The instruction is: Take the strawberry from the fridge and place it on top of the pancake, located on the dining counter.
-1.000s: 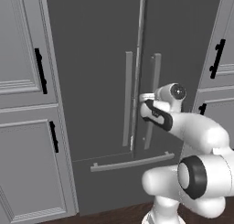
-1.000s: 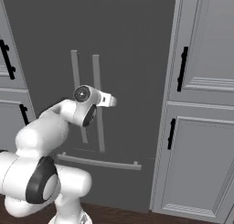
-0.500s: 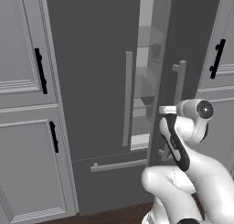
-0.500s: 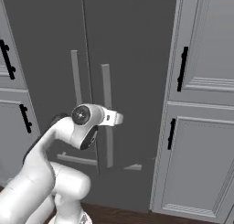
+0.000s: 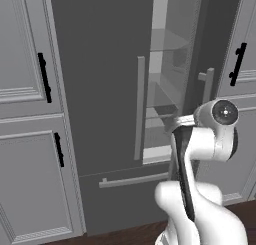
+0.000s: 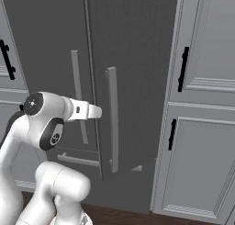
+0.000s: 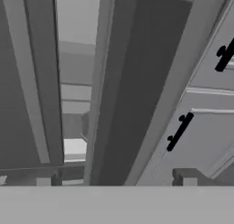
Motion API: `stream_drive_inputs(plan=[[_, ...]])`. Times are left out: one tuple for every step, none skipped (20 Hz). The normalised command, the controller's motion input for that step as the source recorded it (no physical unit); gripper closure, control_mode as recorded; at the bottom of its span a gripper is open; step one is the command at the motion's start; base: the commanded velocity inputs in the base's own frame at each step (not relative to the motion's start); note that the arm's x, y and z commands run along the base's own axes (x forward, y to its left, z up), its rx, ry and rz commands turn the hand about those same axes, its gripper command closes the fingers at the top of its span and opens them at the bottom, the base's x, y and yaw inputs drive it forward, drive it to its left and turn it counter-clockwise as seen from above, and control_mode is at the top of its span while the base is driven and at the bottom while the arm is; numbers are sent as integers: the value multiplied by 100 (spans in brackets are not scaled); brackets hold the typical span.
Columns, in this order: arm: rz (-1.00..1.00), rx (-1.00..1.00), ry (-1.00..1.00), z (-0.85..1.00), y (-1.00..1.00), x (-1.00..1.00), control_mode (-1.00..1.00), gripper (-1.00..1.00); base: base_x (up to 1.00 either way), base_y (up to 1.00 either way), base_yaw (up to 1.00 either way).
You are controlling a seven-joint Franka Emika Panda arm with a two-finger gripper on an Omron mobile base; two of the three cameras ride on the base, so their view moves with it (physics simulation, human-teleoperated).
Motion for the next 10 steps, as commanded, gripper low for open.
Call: stream_drive_inputs(plan=[[-1, -36, 10, 79, 91, -88, -100, -100, 0, 0, 0], [-1, -35, 13, 74, 91, -76, -100, -100, 0, 0, 0], [0, -35, 21, 51, 96, -45, -100, -100, 0, 0, 0], [0, -39, 37, 4, 100, 0, -100, -100, 0, 0, 0], [0, -40, 41, 0, 100, 45, -100, -100, 0, 0, 0], [0, -38, 36, -16, 100, 89, -100, -100, 0, 0, 0], [0, -32, 30, -24, 98, 100, -100, -100, 0, 0, 0], [0, -31, 26, -22, 91, 100, -100, -100, 0, 0, 0], [0, -29, 23, -11, 71, 100, -100, -100, 0, 0, 0], [-6, -28, 23, -4, 43, 100, -100, -100, 0, 0, 0]])
